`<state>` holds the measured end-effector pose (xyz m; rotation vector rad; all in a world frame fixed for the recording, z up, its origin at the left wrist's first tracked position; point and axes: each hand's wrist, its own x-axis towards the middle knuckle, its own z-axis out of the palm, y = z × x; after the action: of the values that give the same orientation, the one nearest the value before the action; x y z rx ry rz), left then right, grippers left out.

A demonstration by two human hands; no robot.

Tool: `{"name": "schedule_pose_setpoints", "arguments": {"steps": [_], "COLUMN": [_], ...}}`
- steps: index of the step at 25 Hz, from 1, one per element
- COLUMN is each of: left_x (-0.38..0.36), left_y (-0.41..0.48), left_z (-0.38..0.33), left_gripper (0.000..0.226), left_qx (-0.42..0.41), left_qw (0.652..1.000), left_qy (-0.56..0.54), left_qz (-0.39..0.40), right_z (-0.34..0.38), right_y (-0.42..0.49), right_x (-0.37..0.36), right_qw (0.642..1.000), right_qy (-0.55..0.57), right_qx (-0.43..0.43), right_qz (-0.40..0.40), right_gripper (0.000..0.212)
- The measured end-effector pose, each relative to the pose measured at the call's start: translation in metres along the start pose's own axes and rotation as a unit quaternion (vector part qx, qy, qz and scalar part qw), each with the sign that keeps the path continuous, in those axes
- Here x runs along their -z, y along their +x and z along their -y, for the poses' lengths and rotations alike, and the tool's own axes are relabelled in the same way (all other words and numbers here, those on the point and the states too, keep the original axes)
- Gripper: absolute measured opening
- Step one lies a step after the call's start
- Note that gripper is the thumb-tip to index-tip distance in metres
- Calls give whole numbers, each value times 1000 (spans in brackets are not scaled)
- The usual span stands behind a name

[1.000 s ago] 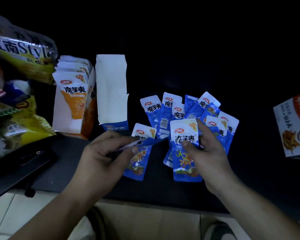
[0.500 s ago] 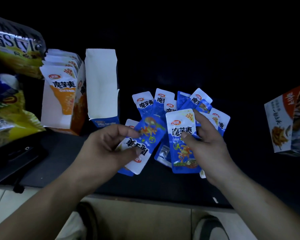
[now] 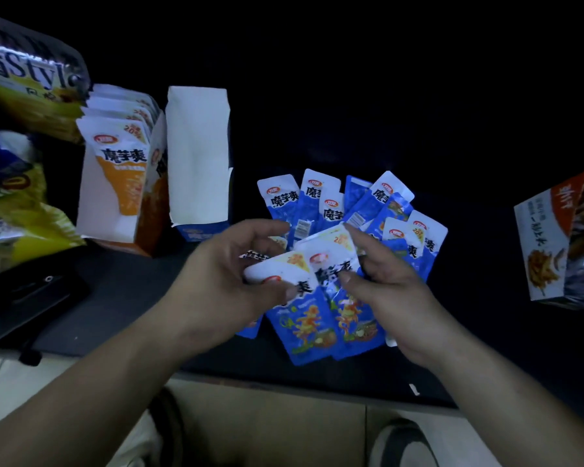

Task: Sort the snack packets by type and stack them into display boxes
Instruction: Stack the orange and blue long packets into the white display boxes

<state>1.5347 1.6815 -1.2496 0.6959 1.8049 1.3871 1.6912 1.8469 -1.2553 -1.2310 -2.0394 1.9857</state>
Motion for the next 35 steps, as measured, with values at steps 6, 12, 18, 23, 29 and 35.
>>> {"name": "schedule_pose_setpoints", "arguments": {"steps": [6, 12, 18, 23, 29, 35], "left_x": [-29, -37, -80, -43, 5, 1], "left_y": [8, -19, -50, -36, -8, -14], "left_z": [4, 18, 29, 39, 70, 54], "left_gripper": [63, 53, 67, 47, 81, 16], "left_qx": [-65, -36, 93, 10, 70, 109], "left_qw": [992, 977, 994, 996, 903, 966], "left_qy": [74, 125, -54, 89, 403, 194], "left_qz": [-84, -167, -24, -10, -130, -134], "right_z": [-8, -17, -20, -16, -11, -17], "right_y": [-18, -12, -19, -12, -9, -4], "right_x": [-36, -35, -54, -48, -35, -30], "right_qw": [995, 995, 996, 996, 997, 995], "right_qy": [101, 68, 51, 53, 52, 67], "right_qx": [-22, -20, -28, -44, -41, -31], "right_qz": [-19, -73, -67, -64, -42, -67], "right_gripper": [29, 60, 62, 75, 81, 80]}}
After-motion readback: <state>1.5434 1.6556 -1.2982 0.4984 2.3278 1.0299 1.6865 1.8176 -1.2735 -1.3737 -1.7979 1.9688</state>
